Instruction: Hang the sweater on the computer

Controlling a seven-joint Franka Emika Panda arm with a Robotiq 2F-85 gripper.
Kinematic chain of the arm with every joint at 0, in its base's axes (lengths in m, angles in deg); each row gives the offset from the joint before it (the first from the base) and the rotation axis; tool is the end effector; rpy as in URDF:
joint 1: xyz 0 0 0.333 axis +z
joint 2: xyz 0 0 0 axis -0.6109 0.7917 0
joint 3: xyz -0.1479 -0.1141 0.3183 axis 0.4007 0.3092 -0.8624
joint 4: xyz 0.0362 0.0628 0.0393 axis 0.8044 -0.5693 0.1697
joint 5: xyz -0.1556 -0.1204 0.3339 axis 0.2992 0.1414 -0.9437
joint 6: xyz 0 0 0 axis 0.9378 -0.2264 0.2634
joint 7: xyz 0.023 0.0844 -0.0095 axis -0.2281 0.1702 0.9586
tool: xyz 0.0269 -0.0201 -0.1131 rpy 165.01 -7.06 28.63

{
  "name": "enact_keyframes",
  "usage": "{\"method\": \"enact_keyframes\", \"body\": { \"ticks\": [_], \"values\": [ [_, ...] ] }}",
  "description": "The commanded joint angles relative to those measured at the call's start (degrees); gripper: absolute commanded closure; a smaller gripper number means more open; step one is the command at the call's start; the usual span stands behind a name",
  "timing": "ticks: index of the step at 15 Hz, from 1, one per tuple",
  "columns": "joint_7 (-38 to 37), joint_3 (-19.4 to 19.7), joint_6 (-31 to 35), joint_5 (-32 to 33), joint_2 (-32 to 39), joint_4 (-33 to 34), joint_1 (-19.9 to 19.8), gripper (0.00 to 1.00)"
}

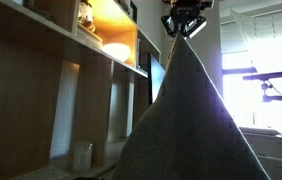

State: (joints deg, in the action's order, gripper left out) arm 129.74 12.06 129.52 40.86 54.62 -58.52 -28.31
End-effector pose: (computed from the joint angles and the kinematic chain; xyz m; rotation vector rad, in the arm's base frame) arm 0.7100 0.1648 0.6016 1.7360 2.1421 0.1293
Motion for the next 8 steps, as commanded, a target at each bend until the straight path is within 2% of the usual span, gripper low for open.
{"method": "enact_keyframes", "body": {
  "ticks": [1,8],
  "values": [
    [-1.1,1.4,-1.7,2.1,2.8,6.8,0.9,0.97],
    [-1.2,3.5,-2.2,4.8,9.0,18.7,2.2,0.97]
  ]
}}
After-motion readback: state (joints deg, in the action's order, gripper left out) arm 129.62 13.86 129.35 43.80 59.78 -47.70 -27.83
